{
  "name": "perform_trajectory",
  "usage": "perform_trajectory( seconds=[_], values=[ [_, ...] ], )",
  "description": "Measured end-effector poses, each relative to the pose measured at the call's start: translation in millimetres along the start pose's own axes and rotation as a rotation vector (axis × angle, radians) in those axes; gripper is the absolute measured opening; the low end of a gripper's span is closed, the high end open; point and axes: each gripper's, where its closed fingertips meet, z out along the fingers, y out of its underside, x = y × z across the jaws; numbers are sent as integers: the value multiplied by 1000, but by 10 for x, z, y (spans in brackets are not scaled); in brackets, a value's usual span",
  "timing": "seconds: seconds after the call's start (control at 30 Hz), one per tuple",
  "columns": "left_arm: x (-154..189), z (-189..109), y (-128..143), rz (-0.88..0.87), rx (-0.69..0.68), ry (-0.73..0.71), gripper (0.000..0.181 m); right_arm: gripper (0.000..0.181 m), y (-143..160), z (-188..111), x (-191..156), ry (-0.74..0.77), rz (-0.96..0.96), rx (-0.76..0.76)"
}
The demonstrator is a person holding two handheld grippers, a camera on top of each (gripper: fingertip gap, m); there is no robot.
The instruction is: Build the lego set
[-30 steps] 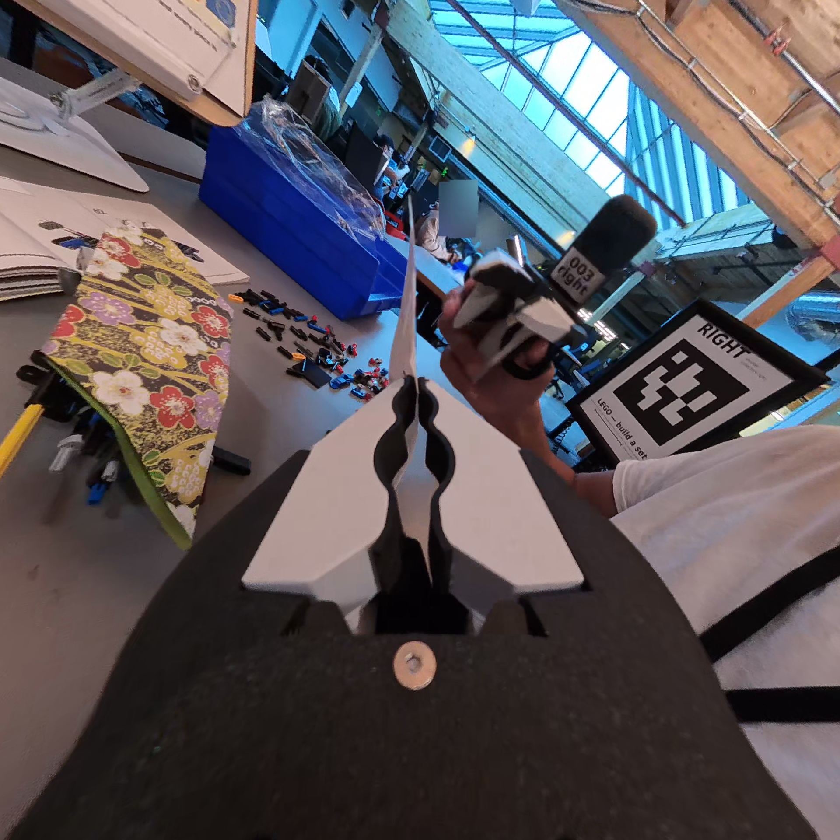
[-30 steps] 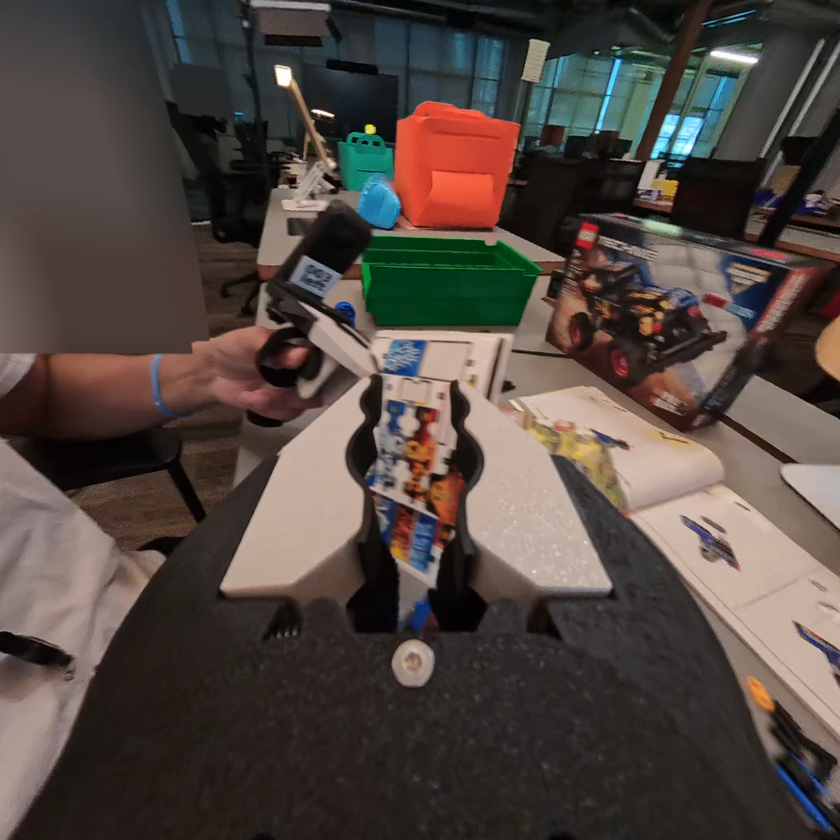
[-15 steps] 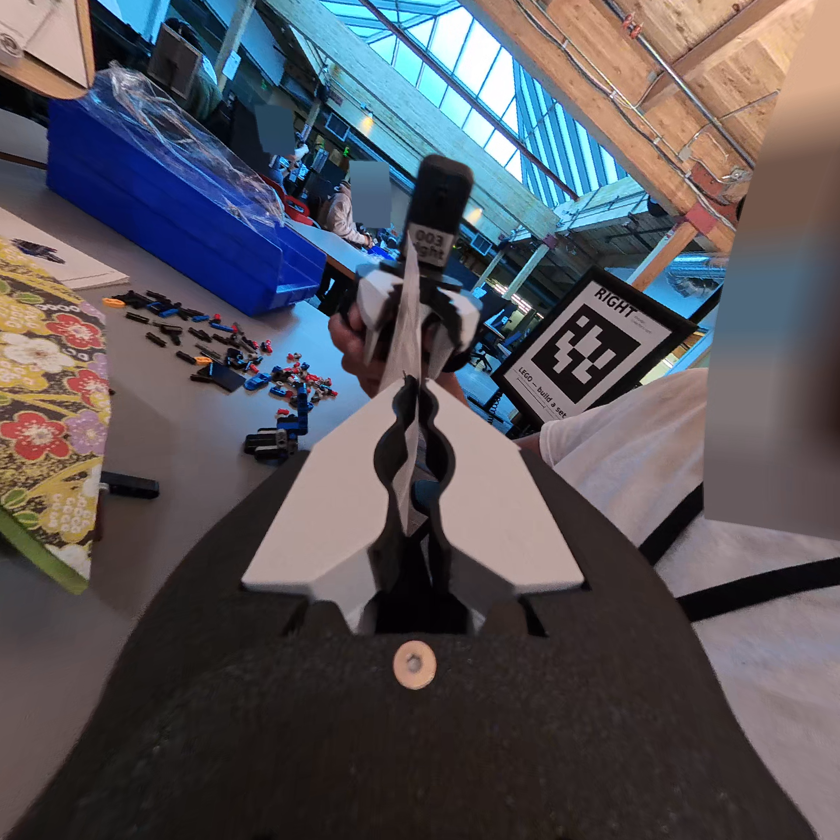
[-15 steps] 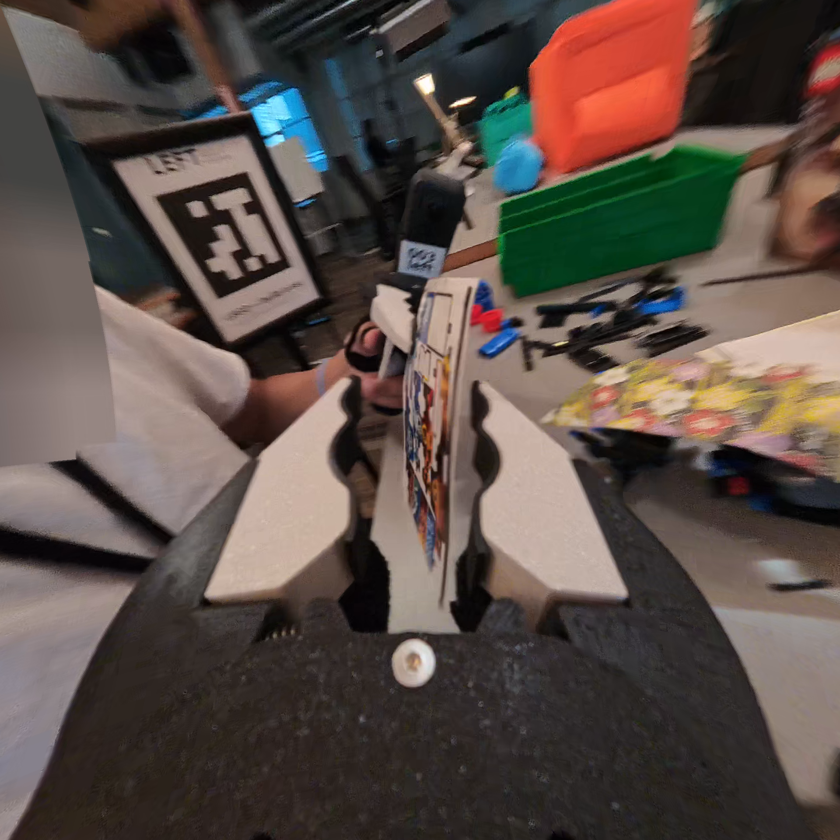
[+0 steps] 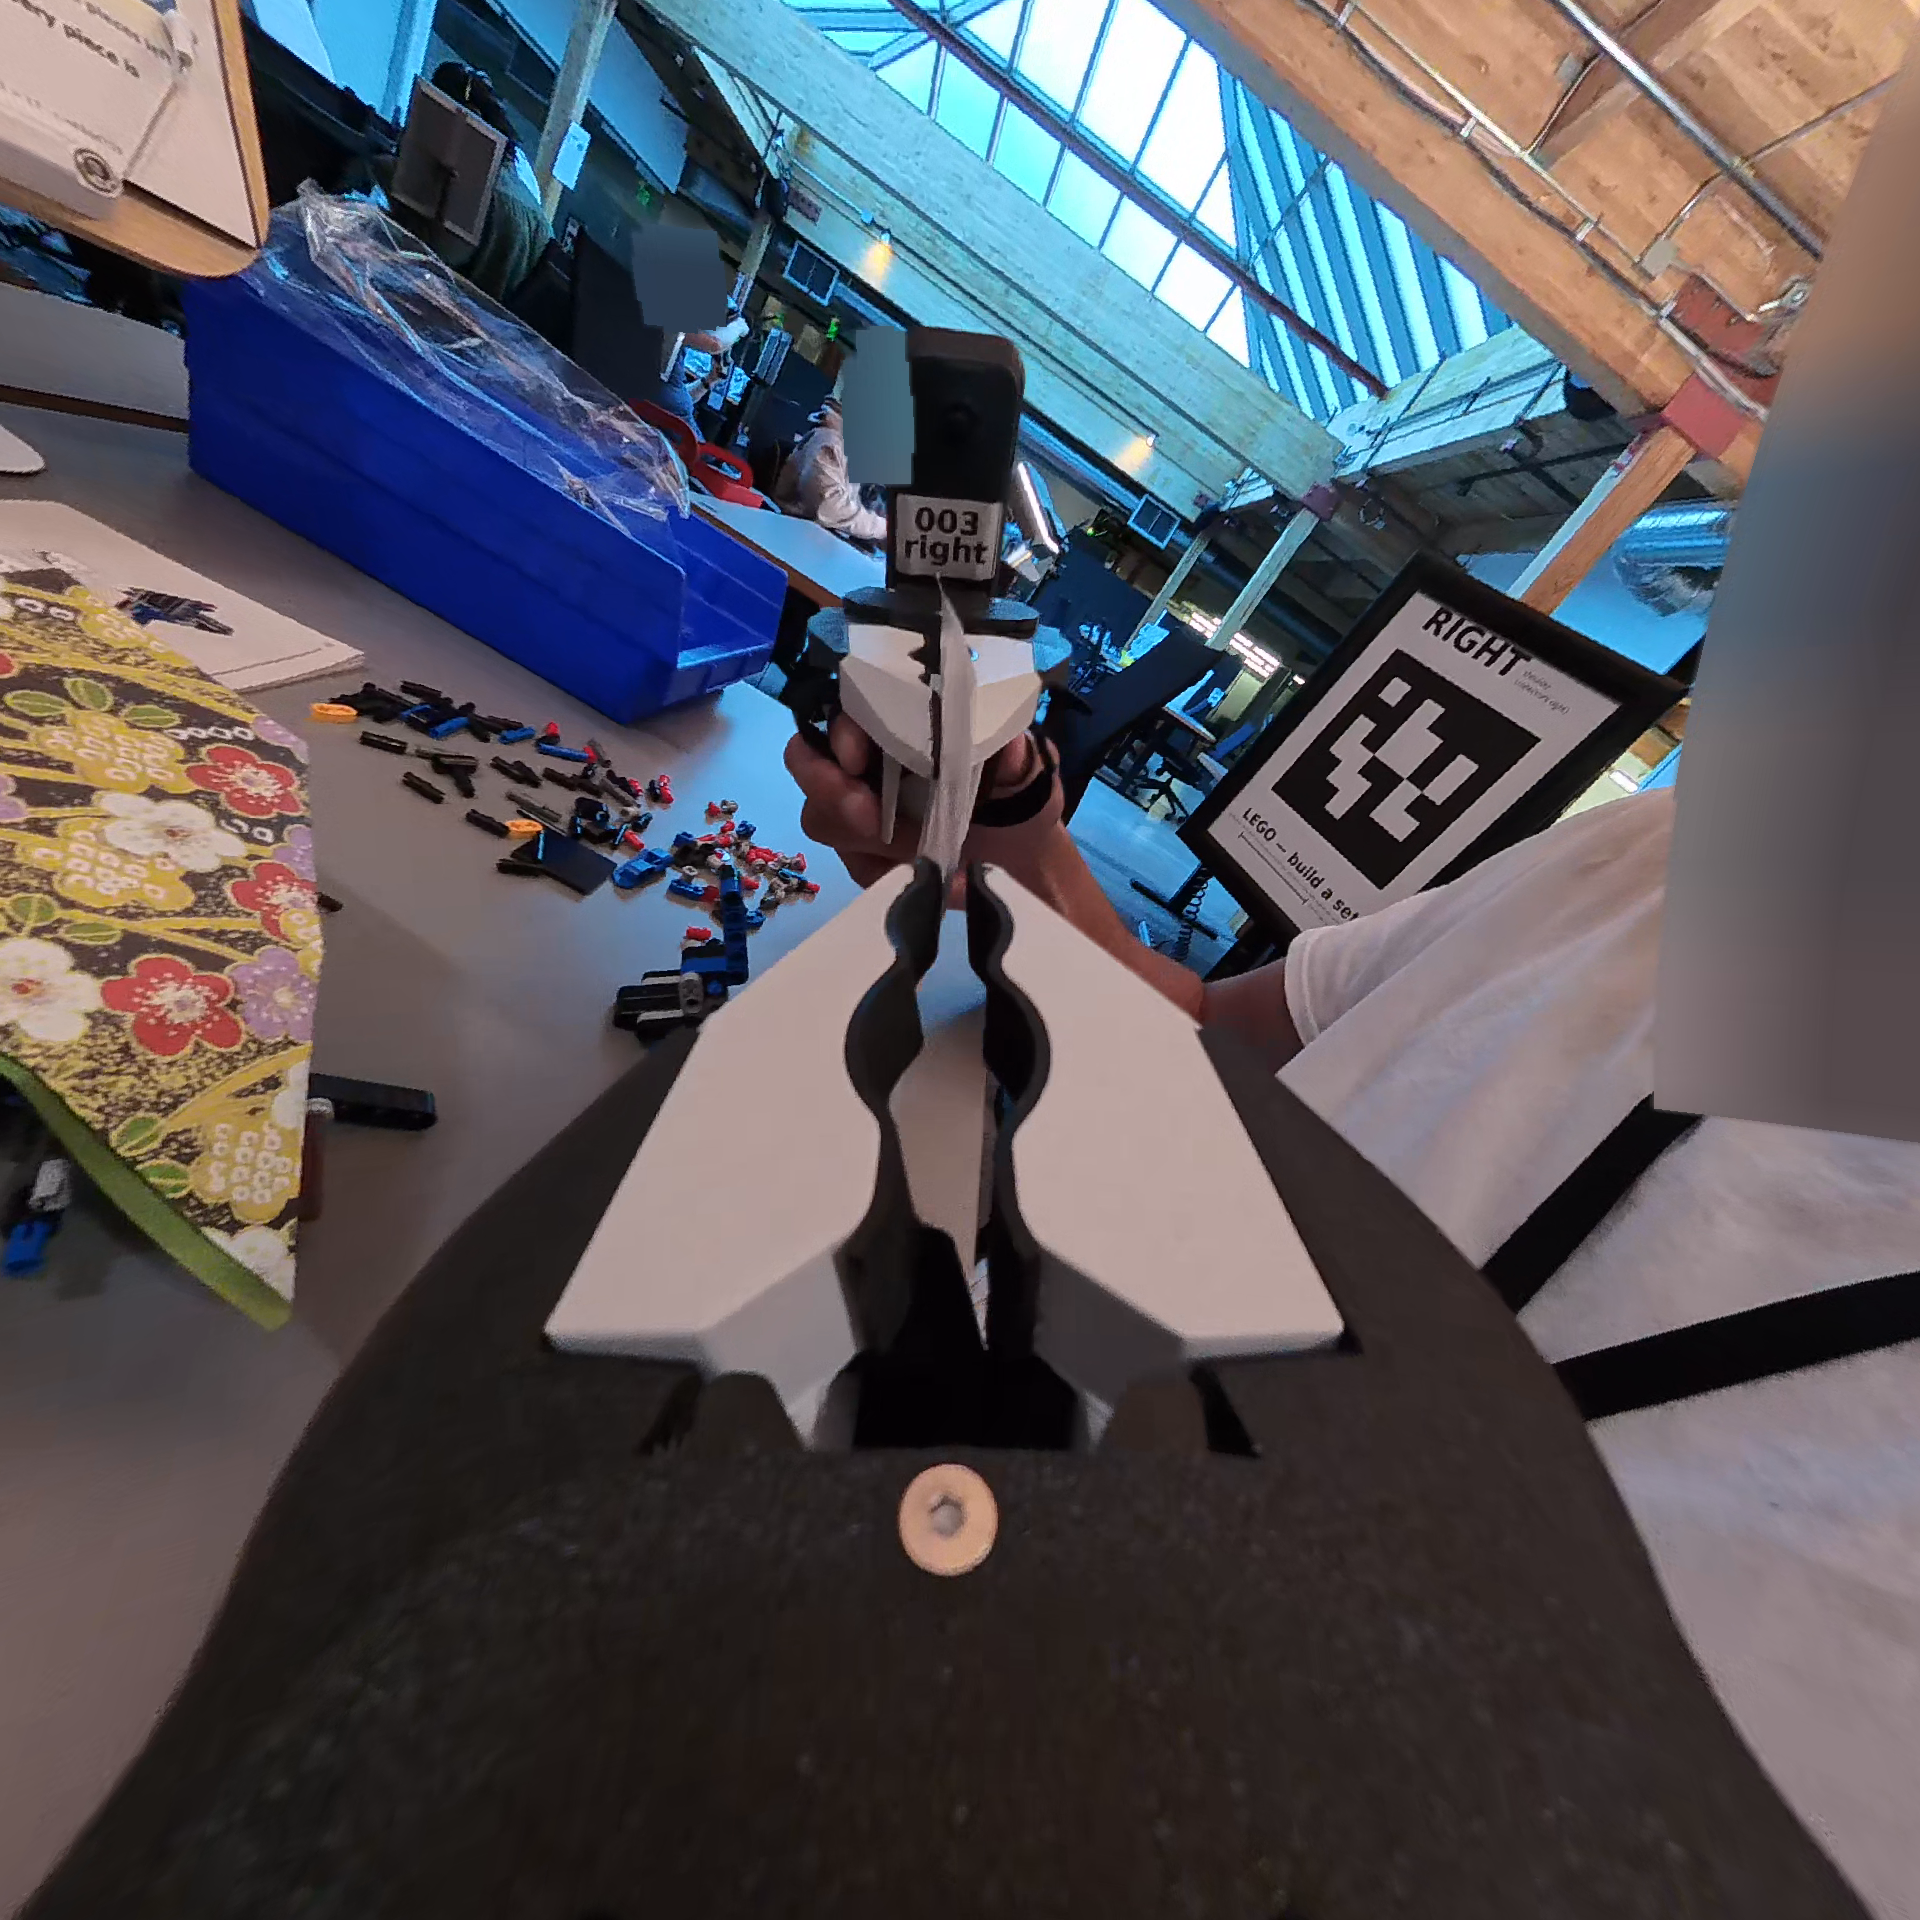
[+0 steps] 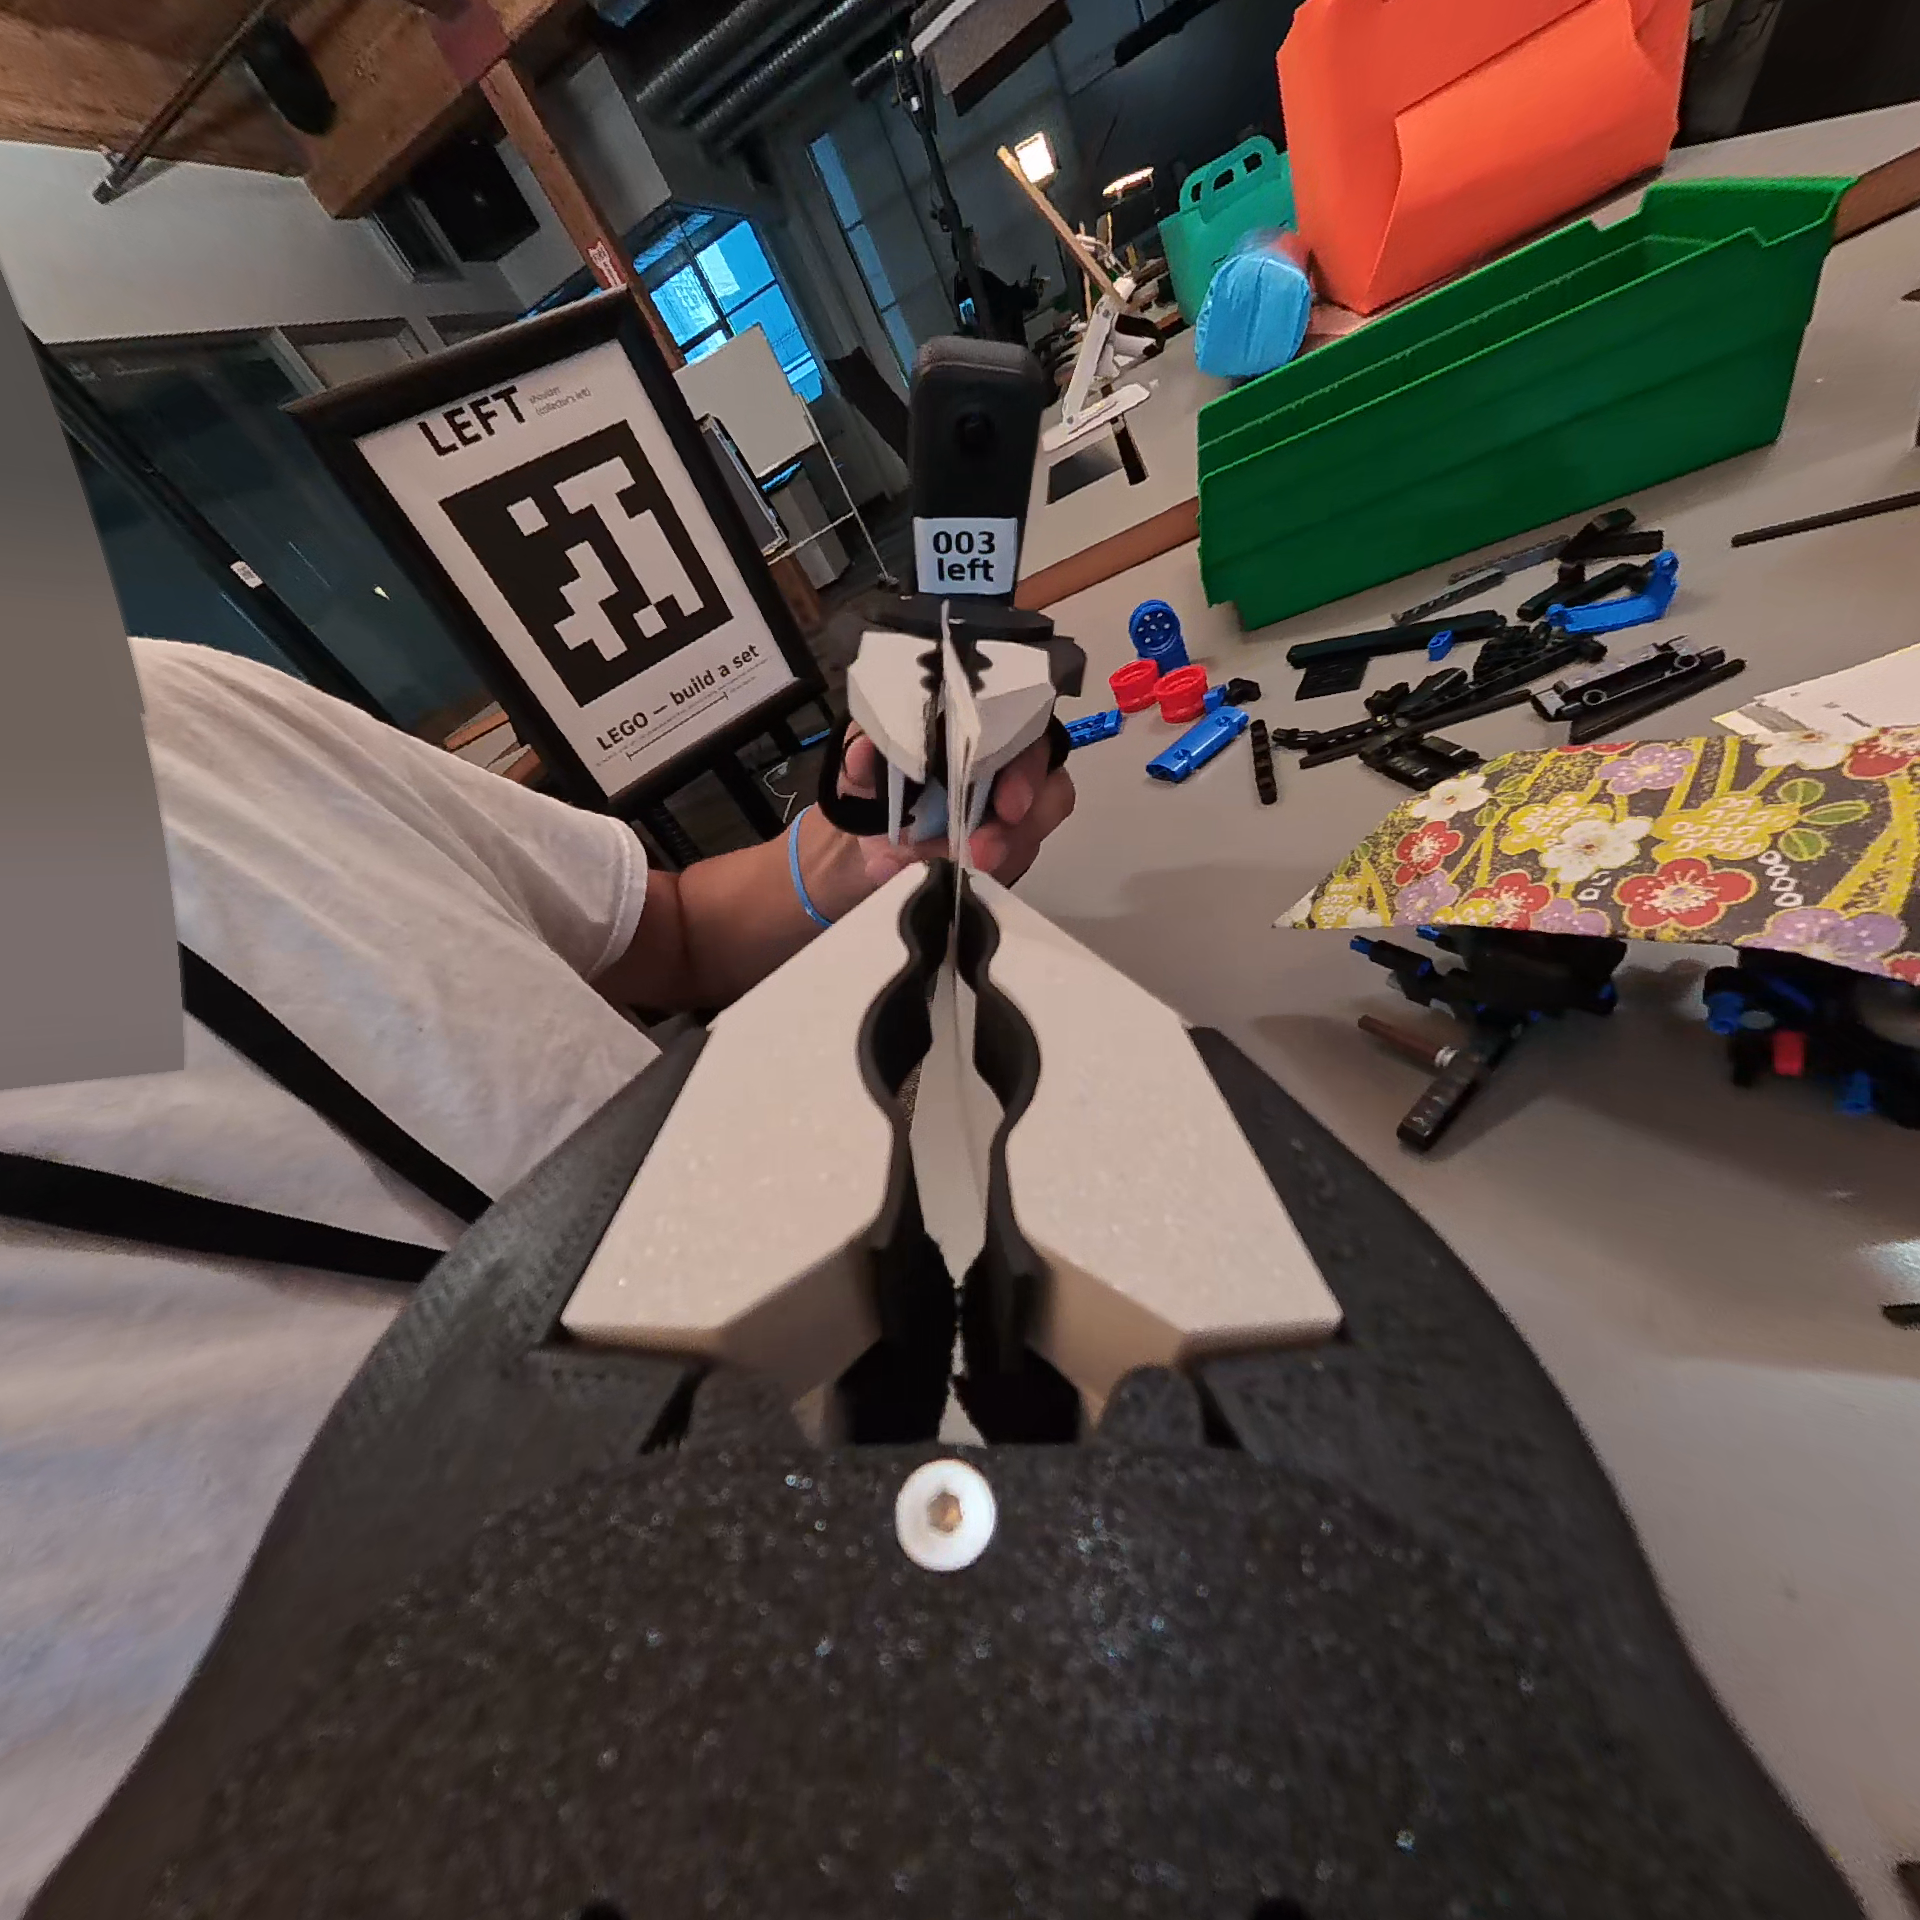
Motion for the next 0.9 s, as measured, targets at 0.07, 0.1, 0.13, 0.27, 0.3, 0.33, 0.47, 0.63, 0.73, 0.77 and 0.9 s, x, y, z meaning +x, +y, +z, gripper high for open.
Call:
perform_trajectory(
  seconds=[0.07, 0.1, 0.13, 0.27, 0.3, 0.33, 0.47, 0.63, 0.73, 0.77, 0.9],
  values=[
    [-7, 17, 12, 16, -9, -18, 1, 0, 18, 16, -10, -6, 4, -9],
    [-21, 21, 14, 24, -11, -31, 0, 0, 33, 26, -12, -6, 3, -19],
    [-40, 21, 11, 30, -9, -43, 0, 0, 35, 31, -4, 1, 0, -19],
    [-167, -11, -41, -52, 31, -94, 0, 22, -99, -25, 206, 179, -87, 57],
    [-191, -29, -73, -74, 58, -100, 0, 33, -183, -78, 264, 278, -161, 87],
    [-228, -49, -103, -89, 82, -118, 0, 34, -258, -127, 259, 372, -263, 102],
    [-256, -72, -165, -115, 137, -131, 0, 40, -258, 152, -195, 379, -361, 72],
    [-269, -52, -180, -147, 168, -155, 0, 51, -171, 377, -319, 404, -415, -38],
    [-187, -12, -159, -160, 154, -104, 0, 52, -253, 358, -464, 422, -476, -27],
    [-144, 19, -147, -151, 144, -83, 0, 59, -189, 403, -442, 402, -455, -62],
    [64, 110, -92, -107, 100, 12, 0, 56, -49, 404, -244, 415, -504, -115]
  ],
)
